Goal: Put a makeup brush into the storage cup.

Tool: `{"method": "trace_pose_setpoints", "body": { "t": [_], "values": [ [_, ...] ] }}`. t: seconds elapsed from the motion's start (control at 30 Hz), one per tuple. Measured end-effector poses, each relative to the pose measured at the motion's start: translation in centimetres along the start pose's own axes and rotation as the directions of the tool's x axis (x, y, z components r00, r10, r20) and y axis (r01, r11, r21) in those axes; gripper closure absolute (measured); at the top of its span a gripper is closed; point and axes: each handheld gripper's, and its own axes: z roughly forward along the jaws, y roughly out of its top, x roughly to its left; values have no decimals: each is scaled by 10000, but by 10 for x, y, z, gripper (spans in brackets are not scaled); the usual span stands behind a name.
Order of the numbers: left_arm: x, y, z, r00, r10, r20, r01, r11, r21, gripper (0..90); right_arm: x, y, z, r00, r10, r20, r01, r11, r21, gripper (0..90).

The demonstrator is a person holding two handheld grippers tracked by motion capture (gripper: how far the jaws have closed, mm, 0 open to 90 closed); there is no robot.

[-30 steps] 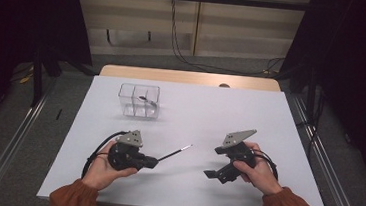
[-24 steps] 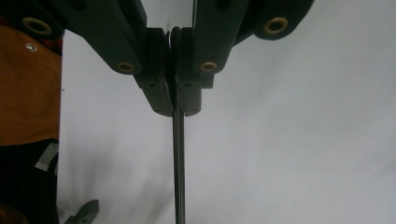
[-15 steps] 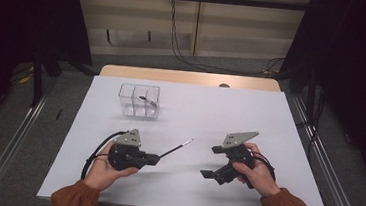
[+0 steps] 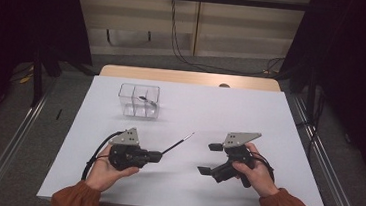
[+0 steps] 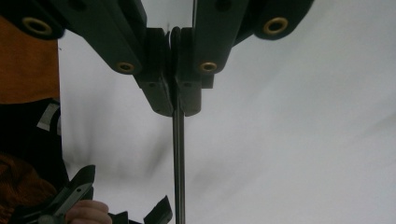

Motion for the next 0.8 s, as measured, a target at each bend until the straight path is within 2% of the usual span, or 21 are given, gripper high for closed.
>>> {"method": "trace_pose_setpoints", "body": {
  "t": [0.13, 0.23, 0.4, 0.53, 0.67, 0.73, 0.8],
  "values": [
    [-2, 1, 1, 10000, 22, 48, -21, 9998, -195, 854, 0, 1, 0, 10000, -54, -3, 54, 9997, -231, 99],
    [-2, 1, 1, 10000, 72, 36, -71, 9993, -379, 854, 0, 1, 0, 9983, -533, 244, 549, 9963, -664, 99],
    [-3, 2, 1, 9999, 161, 56, -157, 9976, -679, 854, -2, 1, 2, 9967, -742, 330, 772, 9918, -1017, 79],
    [-4, 3, 3, 9997, 246, 76, -238, 9960, -866, 853, -1, 2, 4, 9971, -757, 55, 758, 9881, -1340, 54],
    [-5, 4, 4, 9996, 262, 106, -251, 9953, -931, 854, 0, 5, 4, 9973, -599, -417, 527, 9862, -1567, 51],
    [-6, 4, 5, 9997, 219, 113, -206, 9944, -1041, 854, 0, 6, 3, 9968, -380, -703, 251, 9840, -1763, 36],
    [-6, 4, 5, 9996, 288, 66, -279, 9938, -1075, 854, 0, 8, 2, 9968, -273, -755, 120, 9805, -1963, 34]
  ]
}}
